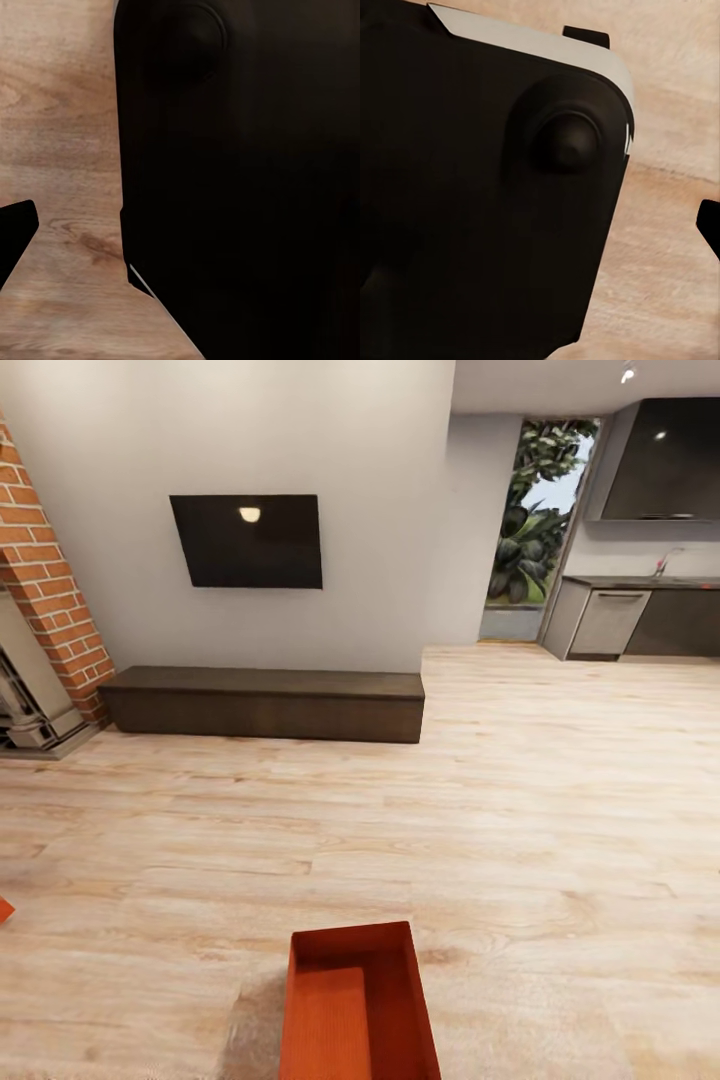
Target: Move the two storage containers from the living room to the garage. In the garage, place one container on the floor and stack the other container on top of it (either order is fine).
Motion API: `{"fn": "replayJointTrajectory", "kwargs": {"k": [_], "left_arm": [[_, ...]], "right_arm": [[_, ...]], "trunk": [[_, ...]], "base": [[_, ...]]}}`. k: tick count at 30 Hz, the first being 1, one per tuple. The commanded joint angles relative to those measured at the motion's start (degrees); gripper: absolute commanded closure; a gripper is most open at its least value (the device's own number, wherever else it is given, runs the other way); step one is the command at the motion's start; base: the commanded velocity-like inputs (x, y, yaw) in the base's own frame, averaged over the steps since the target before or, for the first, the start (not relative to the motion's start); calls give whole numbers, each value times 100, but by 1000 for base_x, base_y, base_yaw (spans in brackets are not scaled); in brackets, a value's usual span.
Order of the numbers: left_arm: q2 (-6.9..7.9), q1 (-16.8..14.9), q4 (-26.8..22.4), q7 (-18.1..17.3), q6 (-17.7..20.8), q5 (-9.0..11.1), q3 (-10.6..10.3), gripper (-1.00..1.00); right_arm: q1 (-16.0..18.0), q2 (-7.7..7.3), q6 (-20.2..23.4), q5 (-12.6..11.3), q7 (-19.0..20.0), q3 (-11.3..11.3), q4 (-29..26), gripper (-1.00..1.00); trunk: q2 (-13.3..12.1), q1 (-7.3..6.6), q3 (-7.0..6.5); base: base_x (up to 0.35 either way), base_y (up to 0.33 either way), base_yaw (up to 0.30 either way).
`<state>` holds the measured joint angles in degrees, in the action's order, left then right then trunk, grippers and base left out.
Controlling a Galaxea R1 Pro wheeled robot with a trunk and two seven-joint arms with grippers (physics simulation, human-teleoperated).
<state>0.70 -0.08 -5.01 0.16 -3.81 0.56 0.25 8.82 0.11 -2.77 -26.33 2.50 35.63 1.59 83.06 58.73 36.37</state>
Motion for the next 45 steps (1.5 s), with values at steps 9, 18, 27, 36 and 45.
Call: {"fn": "replayJointTrajectory", "kwargs": {"k": [9,18,27,36,45], "left_arm": [[0,-1,0,2,-14,6,1,-100],[0,-1,0,2,-11,6,1,-100],[0,-1,0,2,-13,6,1,-100],[0,-1,0,2,-13,6,1,-100],[0,-1,0,2,-14,6,1,-100]], "right_arm": [[5,-9,-39,-59,31,41,17,-100],[5,-5,-32,-65,31,40,17,-100],[5,-7,-35,-64,36,41,17,-100],[5,-11,-39,-62,39,46,17,-100],[5,-11,-40,-59,40,42,17,-100]], "trunk": [[2,0,5],[2,0,5],[2,0,16],[2,0,89],[2,0,170]], "base": [[0,0,153],[0,0,14],[0,0,0],[0,0,0],[0,0,0]]}}
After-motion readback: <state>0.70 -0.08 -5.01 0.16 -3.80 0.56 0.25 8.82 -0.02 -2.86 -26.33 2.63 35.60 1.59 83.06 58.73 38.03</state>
